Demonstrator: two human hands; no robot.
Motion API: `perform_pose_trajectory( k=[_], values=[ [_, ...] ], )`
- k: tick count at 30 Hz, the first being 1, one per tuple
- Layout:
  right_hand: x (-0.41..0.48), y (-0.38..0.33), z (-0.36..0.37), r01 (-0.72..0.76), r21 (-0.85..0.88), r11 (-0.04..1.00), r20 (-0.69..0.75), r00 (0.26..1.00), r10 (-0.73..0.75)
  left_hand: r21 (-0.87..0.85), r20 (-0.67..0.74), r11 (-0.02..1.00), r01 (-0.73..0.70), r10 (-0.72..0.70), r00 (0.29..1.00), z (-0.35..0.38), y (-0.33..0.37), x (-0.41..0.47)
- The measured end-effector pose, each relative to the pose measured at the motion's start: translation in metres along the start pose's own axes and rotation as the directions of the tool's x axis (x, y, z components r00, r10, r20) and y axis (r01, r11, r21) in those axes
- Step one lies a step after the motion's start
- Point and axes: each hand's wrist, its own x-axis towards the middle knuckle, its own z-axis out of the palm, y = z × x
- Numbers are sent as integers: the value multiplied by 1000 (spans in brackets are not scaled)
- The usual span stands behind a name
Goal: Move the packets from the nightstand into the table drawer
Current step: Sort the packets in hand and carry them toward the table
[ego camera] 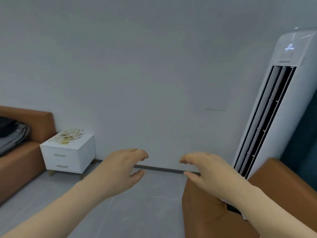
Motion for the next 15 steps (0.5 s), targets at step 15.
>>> perform_pose_trajectory(
  k=[15],
  values=[
    [263, 107, 58, 199, 10, 980, -30, 980, -198, 90, -77, 934, 345, -338, 938, 60, -121, 175]
  ],
)
